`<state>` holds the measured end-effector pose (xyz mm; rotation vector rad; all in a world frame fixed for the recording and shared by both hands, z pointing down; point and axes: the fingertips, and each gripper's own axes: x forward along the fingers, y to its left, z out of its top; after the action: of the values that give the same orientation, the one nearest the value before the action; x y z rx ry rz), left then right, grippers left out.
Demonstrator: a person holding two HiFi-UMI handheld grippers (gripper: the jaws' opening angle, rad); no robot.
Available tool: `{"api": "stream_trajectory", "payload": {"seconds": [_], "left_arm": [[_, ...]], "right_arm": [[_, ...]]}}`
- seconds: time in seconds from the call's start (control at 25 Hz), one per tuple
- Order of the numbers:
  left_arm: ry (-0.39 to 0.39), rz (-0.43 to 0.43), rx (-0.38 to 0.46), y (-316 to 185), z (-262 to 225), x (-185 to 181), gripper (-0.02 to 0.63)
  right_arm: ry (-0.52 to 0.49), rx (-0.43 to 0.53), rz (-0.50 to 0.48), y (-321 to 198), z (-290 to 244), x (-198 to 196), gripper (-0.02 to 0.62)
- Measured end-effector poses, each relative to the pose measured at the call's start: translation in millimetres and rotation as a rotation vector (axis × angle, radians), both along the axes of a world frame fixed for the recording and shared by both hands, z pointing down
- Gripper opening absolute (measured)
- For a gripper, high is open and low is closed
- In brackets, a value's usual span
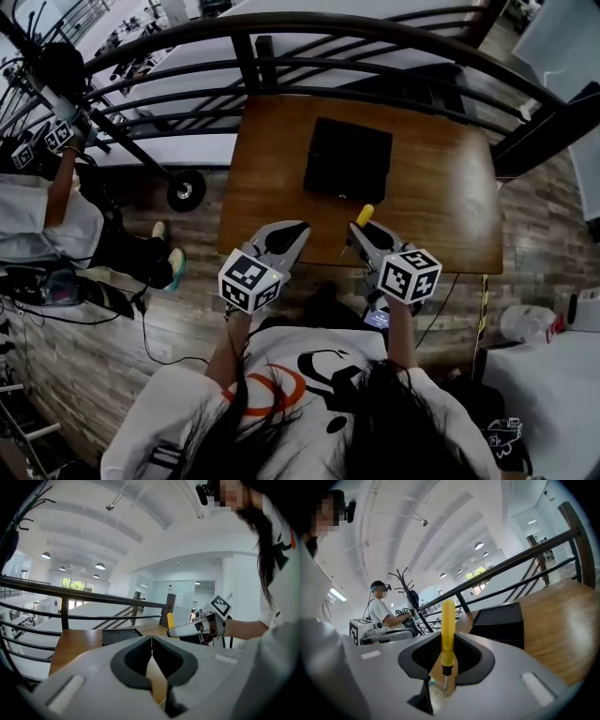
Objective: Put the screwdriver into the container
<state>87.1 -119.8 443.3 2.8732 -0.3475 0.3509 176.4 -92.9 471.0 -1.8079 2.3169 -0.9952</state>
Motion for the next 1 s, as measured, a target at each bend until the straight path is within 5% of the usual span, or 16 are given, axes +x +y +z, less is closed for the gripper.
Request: {"api": "stream_trajectory", "payload": {"seconds": [0.48, 1.0], "left_arm": [[-0.042, -0.061, 0.009, -11, 8, 58, 0.000], [-0.068, -0.068, -0.022, -51, 21, 56, 0.000]], "right_arm": [[-0.016, 0.007, -0.077, -26, 12, 60, 0.104], [0.102, -0.016, -0.146, -90, 15, 68, 0.104]]}}
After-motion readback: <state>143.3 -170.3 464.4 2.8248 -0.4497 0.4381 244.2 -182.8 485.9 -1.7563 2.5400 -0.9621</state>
